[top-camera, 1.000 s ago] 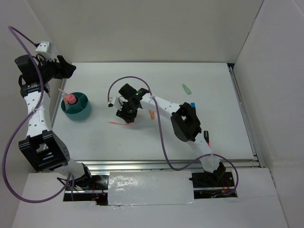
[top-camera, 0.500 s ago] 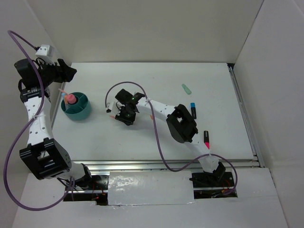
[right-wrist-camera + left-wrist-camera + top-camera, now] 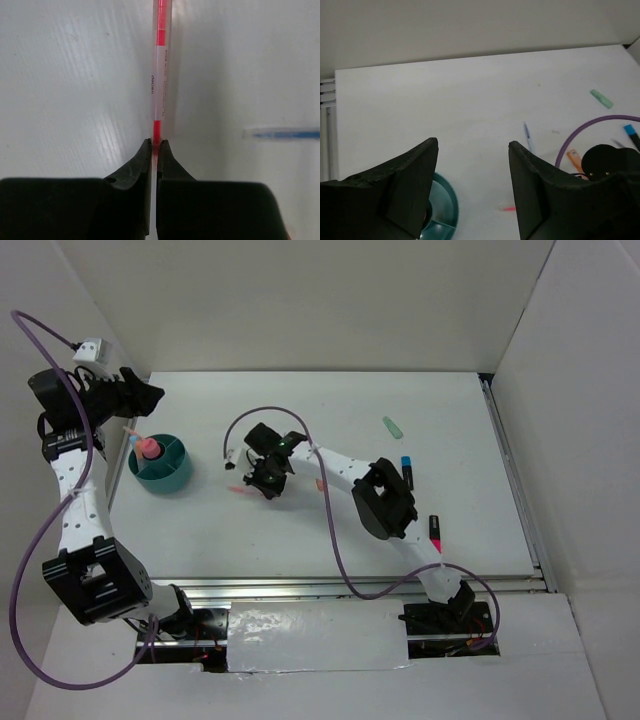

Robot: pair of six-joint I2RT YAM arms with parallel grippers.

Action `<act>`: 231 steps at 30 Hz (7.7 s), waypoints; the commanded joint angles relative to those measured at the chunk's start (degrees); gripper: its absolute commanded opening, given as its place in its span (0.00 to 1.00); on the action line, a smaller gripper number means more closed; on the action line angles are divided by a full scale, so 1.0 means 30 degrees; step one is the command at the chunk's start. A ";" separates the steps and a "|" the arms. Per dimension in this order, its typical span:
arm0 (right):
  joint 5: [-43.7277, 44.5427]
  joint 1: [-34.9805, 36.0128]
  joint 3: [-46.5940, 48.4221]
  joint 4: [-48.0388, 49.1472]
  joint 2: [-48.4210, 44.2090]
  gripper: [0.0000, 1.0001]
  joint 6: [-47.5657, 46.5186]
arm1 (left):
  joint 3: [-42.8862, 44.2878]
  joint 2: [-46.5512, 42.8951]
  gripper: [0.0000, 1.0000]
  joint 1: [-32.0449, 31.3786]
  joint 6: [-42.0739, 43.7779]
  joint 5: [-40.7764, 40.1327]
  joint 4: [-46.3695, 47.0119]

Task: Sort the stationery into containers
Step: Pick up the pen from the center of the board, then place the pen in the storage box, then pick up the pen from the center of the board, then place the pen in the storage box.

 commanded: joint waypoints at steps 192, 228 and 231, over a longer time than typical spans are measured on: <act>-0.6811 -0.6695 -0.3426 0.4042 -1.2723 0.00 0.8282 | -0.2327 0.1447 0.74 -0.8466 -1.4440 0.2891 1.3443; -0.4827 -0.8798 -0.7834 0.2812 -1.5004 0.55 0.7726 | -0.0192 0.1096 0.00 -0.5222 -0.6265 0.0875 0.5631; -0.3738 -0.9707 -1.0597 0.2900 -1.6119 0.53 0.7053 | -0.0330 0.0745 0.00 -0.3553 -0.2175 -0.1995 0.3834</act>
